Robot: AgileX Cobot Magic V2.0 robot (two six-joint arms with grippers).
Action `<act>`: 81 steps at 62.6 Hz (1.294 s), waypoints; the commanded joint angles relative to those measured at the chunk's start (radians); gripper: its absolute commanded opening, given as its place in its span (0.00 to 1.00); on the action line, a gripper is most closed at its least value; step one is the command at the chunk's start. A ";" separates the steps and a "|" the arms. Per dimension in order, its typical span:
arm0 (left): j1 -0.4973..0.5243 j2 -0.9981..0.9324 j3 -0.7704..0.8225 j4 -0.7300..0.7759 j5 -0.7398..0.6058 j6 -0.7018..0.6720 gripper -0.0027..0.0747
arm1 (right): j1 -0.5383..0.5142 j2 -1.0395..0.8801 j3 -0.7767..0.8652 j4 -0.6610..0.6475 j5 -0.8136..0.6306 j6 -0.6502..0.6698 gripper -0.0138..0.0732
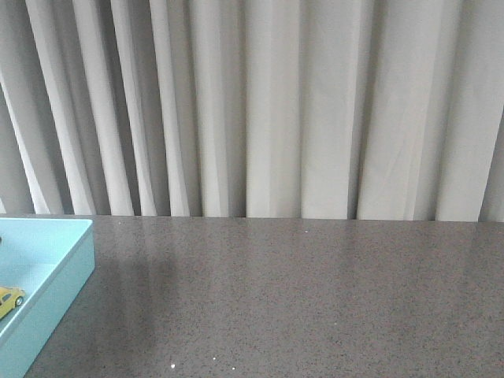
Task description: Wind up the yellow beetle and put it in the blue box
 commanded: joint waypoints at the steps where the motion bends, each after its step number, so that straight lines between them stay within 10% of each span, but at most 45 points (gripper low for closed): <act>1: -0.034 -0.143 0.126 -0.027 -0.126 0.008 0.78 | 0.004 -0.009 -0.025 -0.017 -0.048 0.001 0.74; 36: -0.104 -0.803 0.790 0.187 -0.418 -0.105 0.77 | 0.004 -0.009 -0.025 -0.017 -0.046 0.001 0.74; 62: -0.104 -1.029 0.909 0.189 -0.505 -0.161 0.76 | 0.004 -0.009 -0.025 -0.017 -0.046 0.001 0.74; 81: -0.162 -1.028 0.909 0.189 -0.528 -0.161 0.43 | 0.004 -0.009 -0.025 -0.017 -0.046 0.001 0.74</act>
